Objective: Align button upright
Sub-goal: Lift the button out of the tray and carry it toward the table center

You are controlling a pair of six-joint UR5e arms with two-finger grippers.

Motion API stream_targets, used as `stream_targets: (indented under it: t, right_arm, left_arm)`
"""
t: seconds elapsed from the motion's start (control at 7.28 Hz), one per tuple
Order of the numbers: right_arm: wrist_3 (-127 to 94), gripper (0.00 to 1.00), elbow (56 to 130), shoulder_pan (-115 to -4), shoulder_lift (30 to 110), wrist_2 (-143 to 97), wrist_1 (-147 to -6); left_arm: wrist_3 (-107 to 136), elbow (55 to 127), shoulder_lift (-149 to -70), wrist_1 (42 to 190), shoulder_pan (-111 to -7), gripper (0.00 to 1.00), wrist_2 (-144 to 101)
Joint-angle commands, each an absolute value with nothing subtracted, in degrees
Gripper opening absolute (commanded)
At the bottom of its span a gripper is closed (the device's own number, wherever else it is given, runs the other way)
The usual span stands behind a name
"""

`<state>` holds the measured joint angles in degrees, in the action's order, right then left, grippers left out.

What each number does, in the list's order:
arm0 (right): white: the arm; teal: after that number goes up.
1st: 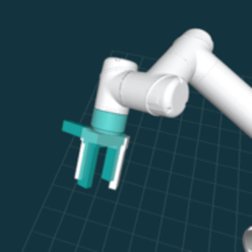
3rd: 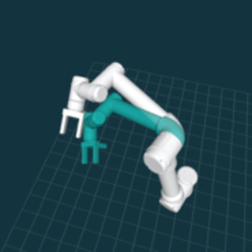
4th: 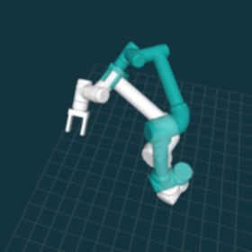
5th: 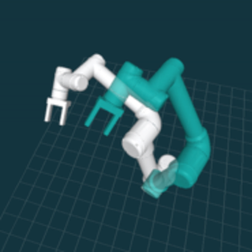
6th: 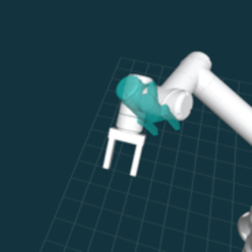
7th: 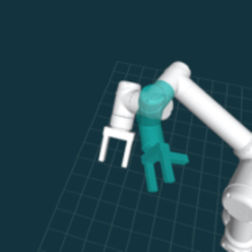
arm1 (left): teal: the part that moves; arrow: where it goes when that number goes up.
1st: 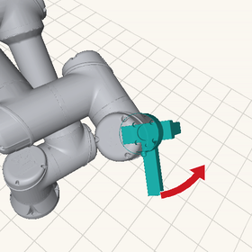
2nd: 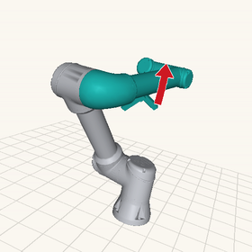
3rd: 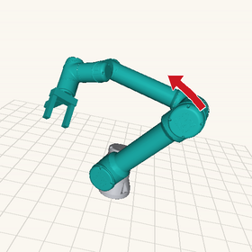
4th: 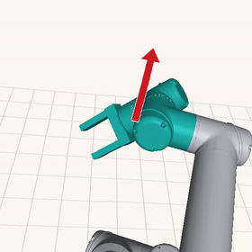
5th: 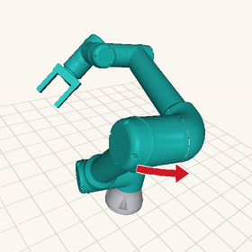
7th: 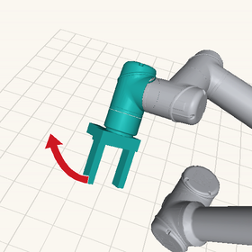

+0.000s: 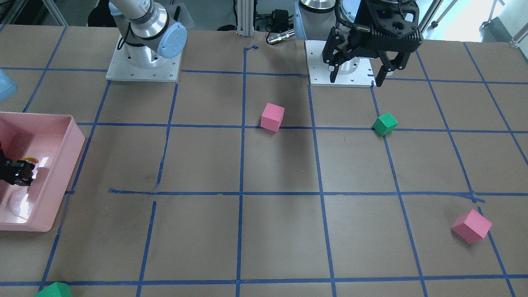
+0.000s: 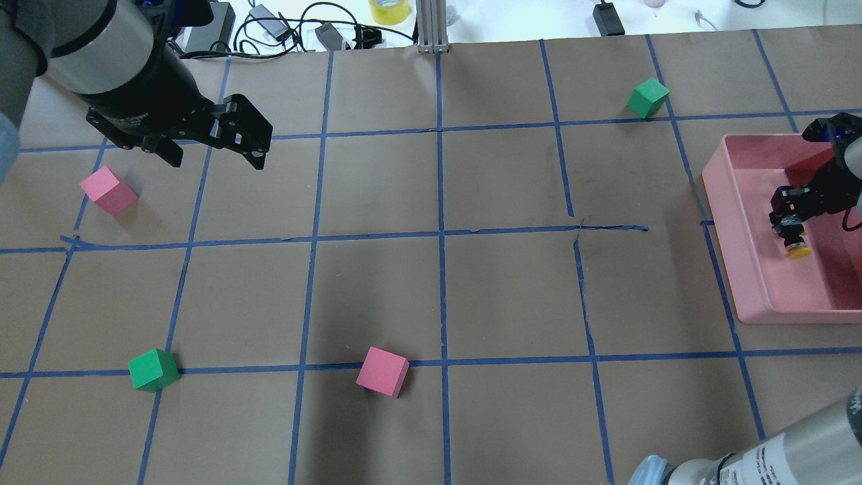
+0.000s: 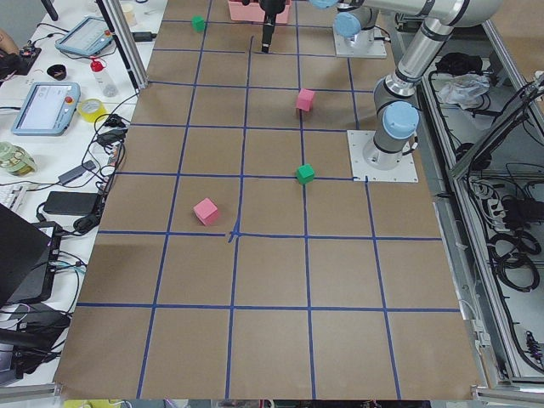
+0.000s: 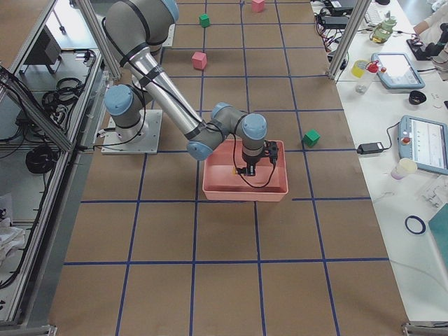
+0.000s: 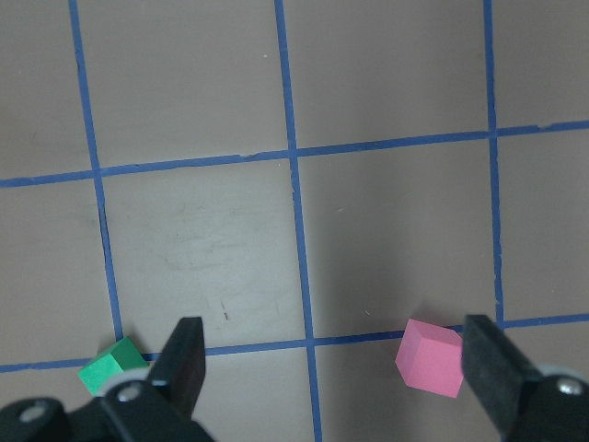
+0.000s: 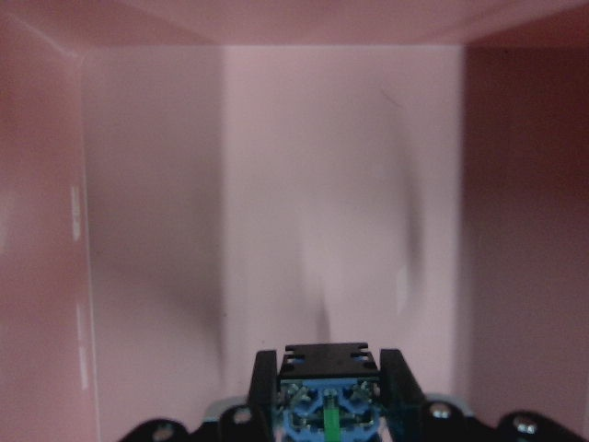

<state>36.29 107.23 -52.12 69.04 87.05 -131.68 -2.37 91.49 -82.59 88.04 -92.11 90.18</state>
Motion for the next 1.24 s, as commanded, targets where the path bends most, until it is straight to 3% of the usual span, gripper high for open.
stream_targets:
  t: [0.0,0.41,1.1]
  right_arm:
    - [36.30,0.00,105.04,-52.12,74.24,85.44,-126.17]
    - [36.04,0.00,98.47,-55.35,80.92,84.55,-114.13]
    - [11.94,0.00,94.66,-83.69,79.29,84.73,-113.36]
  left_arm:
    - [-2.37,91.49,-82.62,87.98,-92.11,1.00,90.18]
    - [-2.37,91.49,-82.62,87.98,-92.11,1.00,90.09]
    - [-2.37,91.49,-82.62,87.98,-92.11,1.00,90.09]
